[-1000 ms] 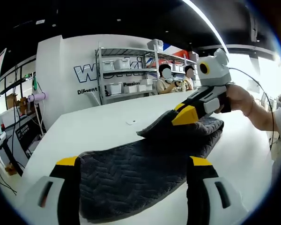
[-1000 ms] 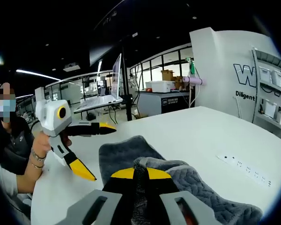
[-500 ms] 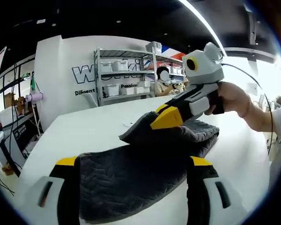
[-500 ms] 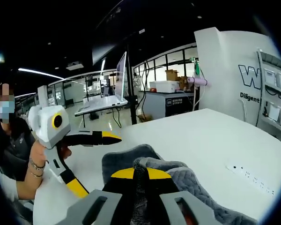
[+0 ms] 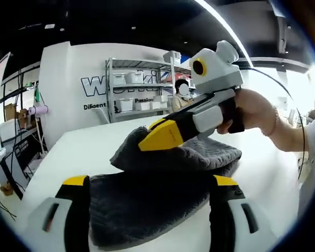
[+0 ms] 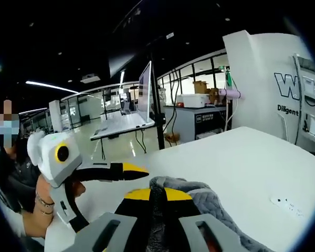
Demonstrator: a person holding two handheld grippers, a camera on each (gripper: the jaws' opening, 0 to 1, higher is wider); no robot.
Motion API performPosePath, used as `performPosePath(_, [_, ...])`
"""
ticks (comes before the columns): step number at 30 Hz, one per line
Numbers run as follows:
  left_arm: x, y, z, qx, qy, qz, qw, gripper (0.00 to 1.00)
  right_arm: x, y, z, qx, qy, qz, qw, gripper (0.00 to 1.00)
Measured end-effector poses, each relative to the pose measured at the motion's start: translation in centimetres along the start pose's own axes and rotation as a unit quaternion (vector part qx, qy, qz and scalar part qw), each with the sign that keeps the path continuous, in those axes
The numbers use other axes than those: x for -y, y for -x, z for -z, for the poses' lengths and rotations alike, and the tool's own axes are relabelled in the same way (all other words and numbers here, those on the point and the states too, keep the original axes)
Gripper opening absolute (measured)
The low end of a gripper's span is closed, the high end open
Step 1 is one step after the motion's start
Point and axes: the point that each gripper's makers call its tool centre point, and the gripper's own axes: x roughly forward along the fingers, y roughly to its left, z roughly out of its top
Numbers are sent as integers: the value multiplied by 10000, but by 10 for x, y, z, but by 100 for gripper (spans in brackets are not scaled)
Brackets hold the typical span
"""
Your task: Fold the towel on the table until its edges align and the towel forms a compact rectangular stack.
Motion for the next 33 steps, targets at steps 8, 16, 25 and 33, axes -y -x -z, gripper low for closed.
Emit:
performPosePath(8, [-2, 3, -1, 53, 35, 11, 10000, 100, -7, -20, 13, -172, -272, -344, 9989, 7])
performPosePath(16, [-1, 13, -1, 49, -81, 173, 9998, 100, -13, -36, 43, -392, -704, -717, 9942, 7])
performPosePath(25, [1, 20, -2, 81, -135, 294, 9994, 99, -27, -57, 64, -754, -448, -785, 9930, 7])
performPosePath(33, [1, 23, -2, 77, -141, 385, 9991, 99, -31, -69, 81, -1040, -388, -909, 9896, 8])
